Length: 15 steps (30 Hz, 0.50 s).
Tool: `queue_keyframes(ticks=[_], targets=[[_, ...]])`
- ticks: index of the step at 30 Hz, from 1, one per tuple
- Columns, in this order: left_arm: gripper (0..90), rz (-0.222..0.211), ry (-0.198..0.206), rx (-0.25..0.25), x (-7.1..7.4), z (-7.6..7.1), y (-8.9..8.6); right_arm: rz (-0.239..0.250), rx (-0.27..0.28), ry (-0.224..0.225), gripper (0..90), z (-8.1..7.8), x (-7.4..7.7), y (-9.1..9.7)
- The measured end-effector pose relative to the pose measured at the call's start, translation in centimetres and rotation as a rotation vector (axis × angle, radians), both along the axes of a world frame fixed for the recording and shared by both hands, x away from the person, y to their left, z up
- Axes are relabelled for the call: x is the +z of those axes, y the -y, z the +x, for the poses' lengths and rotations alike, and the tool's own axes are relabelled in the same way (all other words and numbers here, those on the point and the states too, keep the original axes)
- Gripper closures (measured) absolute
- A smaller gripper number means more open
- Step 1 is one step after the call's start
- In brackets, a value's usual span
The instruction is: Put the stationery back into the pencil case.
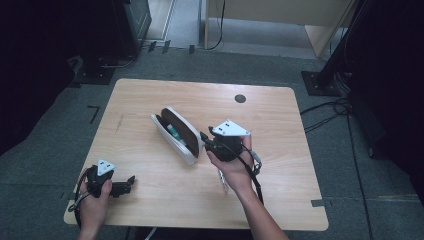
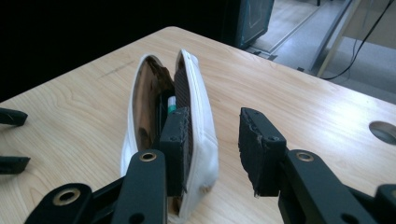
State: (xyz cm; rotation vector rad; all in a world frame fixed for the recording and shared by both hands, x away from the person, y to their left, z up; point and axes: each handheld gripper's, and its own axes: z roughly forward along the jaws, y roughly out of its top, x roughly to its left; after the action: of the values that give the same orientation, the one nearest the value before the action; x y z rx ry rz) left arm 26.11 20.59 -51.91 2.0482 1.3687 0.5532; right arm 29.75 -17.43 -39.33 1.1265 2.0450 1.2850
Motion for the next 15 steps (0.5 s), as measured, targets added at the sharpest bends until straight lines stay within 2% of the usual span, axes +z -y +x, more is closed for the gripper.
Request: queue_keyframes(ticks=[15], targets=[[0.0, 0.001, -0.002, -0.001, 0.0, 0.0, 0.0, -0.005, -0.043, -0.039, 64.0, -1.2, -2.0, 2.4]])
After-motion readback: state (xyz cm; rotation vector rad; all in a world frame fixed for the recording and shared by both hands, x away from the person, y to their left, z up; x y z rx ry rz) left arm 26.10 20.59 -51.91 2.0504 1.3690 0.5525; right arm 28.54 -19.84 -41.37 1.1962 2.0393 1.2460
